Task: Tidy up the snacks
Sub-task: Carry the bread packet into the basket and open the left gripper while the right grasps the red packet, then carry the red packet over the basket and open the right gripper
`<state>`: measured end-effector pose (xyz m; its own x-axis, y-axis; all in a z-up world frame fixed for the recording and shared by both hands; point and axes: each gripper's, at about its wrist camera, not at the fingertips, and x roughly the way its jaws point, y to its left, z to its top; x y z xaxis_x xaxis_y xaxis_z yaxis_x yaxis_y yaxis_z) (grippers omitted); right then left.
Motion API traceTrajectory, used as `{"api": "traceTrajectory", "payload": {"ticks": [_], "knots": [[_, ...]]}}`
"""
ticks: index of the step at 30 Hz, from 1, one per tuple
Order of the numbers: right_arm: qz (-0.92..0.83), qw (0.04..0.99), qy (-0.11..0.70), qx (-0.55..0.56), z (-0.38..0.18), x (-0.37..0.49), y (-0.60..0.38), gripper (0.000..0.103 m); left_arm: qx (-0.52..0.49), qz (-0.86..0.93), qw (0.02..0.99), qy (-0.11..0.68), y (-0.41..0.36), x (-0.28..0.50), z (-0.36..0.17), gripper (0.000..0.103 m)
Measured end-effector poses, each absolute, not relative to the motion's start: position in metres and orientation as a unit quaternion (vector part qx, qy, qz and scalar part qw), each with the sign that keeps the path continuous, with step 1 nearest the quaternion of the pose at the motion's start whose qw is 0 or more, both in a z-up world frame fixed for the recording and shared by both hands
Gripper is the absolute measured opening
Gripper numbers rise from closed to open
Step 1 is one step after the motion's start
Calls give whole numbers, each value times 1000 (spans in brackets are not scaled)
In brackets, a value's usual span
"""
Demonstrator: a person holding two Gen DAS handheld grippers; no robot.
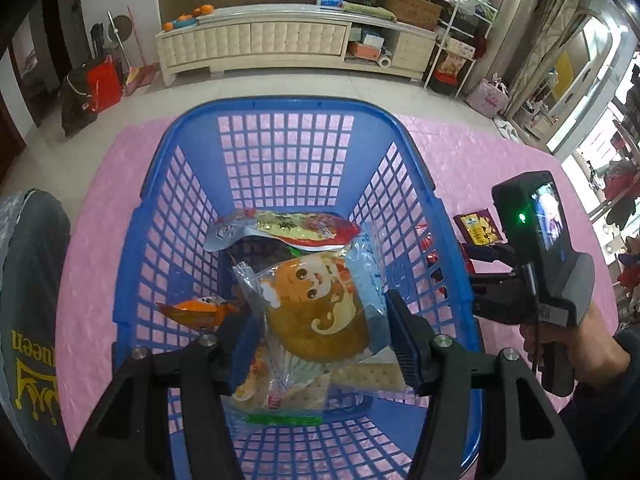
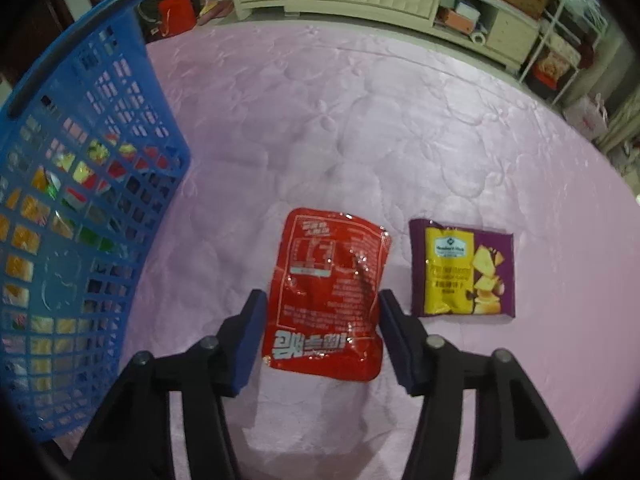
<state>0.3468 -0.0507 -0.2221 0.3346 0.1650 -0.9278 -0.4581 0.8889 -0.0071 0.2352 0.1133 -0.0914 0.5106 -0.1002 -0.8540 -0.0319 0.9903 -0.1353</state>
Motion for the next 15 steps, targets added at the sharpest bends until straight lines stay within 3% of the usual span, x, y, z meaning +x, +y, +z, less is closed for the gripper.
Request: {"api": "traceTrajectory", "payload": {"ticks": [5,6,15], "knots": [[204,813,530,-130,-221,331,-51,48,-85,-22,862,499,116,233,-90,62],[207,813,528,-132,-223,325,-51,28,-84,-23,861,501,116,232,-91,62],[221,817,522,-102,-207,308,-62,28,-89,-11,870,485,121,213,-75,62]]}}
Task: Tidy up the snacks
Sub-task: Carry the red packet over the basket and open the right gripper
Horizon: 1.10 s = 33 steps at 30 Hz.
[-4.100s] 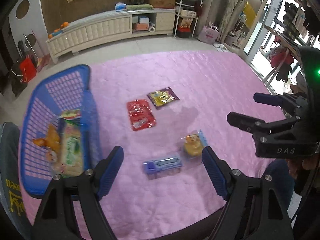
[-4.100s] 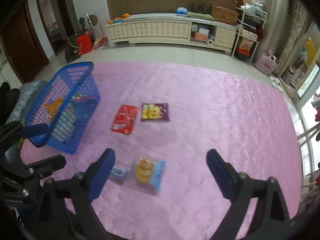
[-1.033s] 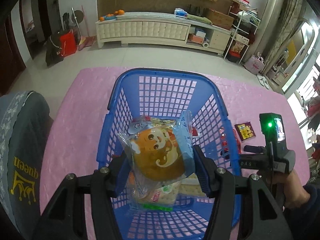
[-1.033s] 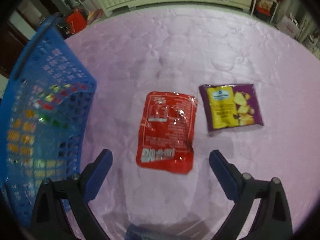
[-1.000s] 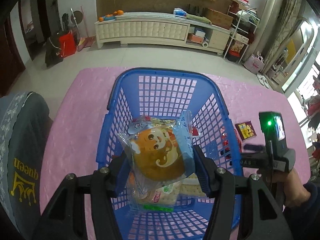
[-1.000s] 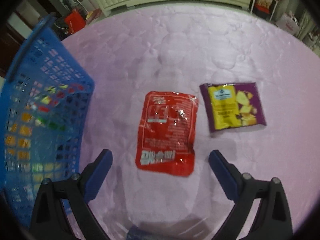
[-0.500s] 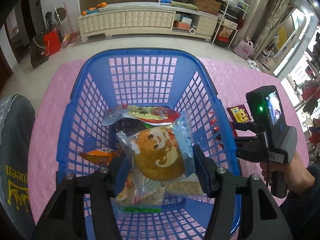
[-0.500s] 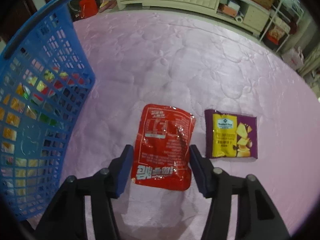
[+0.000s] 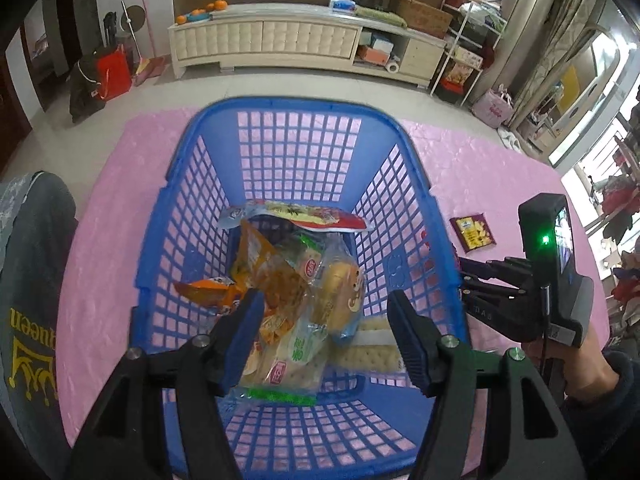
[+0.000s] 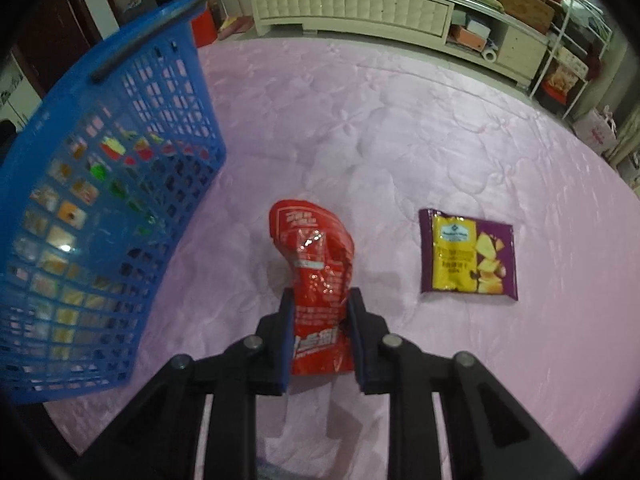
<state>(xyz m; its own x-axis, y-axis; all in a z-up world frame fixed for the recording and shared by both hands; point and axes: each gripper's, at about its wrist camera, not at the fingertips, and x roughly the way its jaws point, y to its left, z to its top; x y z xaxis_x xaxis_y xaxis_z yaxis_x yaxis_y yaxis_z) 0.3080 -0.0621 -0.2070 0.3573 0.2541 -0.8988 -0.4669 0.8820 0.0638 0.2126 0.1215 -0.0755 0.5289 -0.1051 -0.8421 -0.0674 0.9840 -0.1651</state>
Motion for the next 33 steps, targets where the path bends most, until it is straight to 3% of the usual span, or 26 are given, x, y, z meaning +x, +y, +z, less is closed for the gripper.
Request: {"api": "traceTrajectory", "payload": {"ticks": [18,33], "knots": [[271,865,415,-73,-62,274,-37,29,-101,11,896,433,153,168,-28,62],[310,834,443,-108,-85,274,41,31,-110,42,894,433,194,163,-40,62]]}}
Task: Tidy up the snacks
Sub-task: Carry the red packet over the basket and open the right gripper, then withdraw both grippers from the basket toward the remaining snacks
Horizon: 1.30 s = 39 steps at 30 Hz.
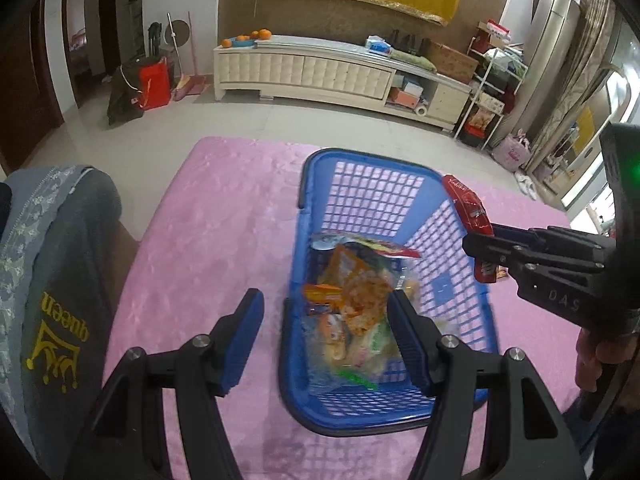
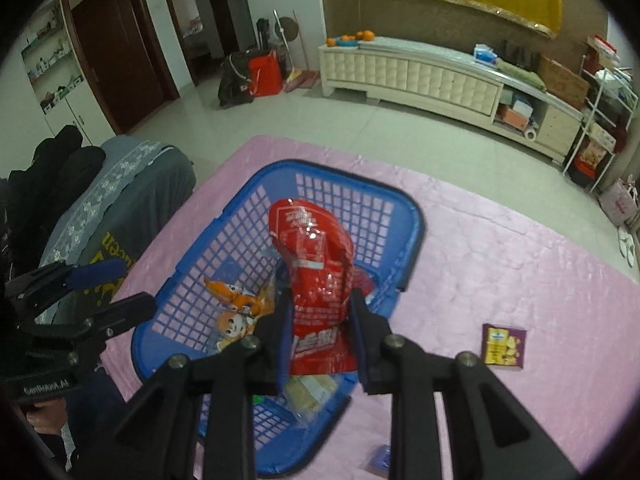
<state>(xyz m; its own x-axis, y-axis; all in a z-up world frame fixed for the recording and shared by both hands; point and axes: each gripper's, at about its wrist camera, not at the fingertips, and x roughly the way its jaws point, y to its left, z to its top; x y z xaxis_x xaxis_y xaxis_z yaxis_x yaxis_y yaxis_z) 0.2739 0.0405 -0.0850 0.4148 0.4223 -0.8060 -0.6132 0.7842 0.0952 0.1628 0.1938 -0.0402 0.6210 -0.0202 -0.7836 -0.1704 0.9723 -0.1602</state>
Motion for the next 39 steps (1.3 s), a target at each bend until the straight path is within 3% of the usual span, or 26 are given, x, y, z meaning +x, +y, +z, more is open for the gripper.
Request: {"api": "traceTrajectory", "payload": {"ticks": [11,19,35,39], "knots": [[291,830,459,-128,-107,286,53,35,-142,39,884,445,208,169,-60,62],[271,847,428,-161,-99,272,57,80,-140,39,881,451,202,167,-61,62],[265,851,435,-126,-82,261,10,84,-110,29,892,438,165,155,-35,62],[269,854,431,-117,-76,258,-11,84,-93,25,893,440,148,156,-29,71]]}}
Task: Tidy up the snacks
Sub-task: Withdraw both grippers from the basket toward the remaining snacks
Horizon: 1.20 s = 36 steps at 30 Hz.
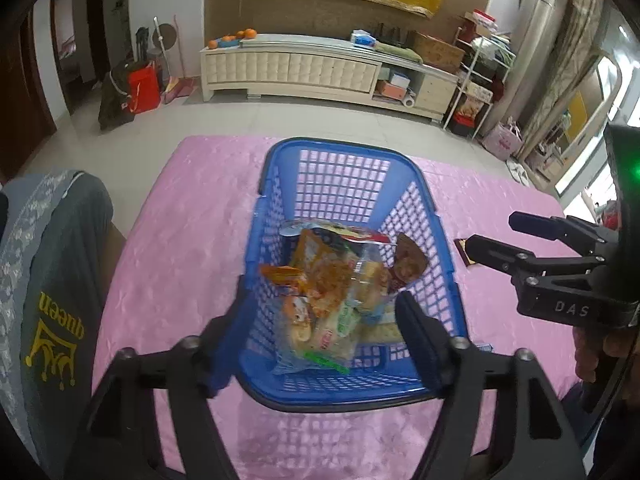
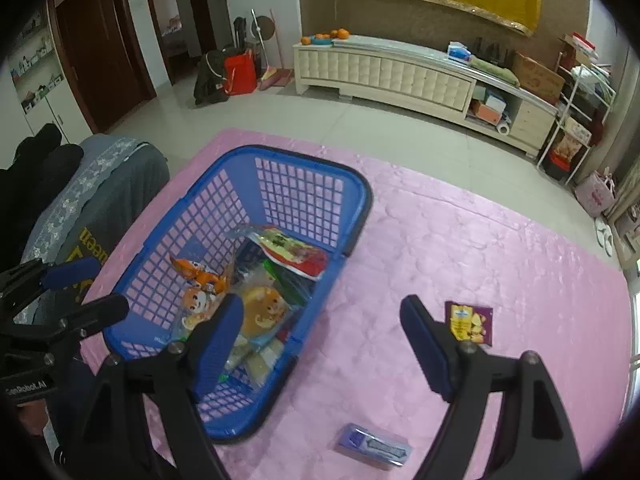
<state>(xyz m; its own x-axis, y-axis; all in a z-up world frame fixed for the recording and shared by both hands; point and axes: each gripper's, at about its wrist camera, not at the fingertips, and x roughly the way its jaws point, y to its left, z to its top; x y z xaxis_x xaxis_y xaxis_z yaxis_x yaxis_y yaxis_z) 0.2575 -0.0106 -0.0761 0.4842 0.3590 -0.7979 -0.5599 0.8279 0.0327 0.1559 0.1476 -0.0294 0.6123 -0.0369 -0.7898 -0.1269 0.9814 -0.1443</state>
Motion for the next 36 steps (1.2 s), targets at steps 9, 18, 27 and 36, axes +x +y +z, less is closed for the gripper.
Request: {"api": "traceTrajectory", "payload": {"ticks": [9,18,27,36], "knots": [[246,863,431,-99,-73,259,-71,84,-57,4,897,438,97,165,-19,77],[212,865,448,-74,-84,273,-133,85,-21,-30,893,448,35,184,-23,77],[193,859,470,-64,-107,290,-177,86,14,-57,884,463,-24,208,-41,79],[191,845,497,-48,-137,311,-202,86,21,-64,867,494,-53,230,-72,79]]}}
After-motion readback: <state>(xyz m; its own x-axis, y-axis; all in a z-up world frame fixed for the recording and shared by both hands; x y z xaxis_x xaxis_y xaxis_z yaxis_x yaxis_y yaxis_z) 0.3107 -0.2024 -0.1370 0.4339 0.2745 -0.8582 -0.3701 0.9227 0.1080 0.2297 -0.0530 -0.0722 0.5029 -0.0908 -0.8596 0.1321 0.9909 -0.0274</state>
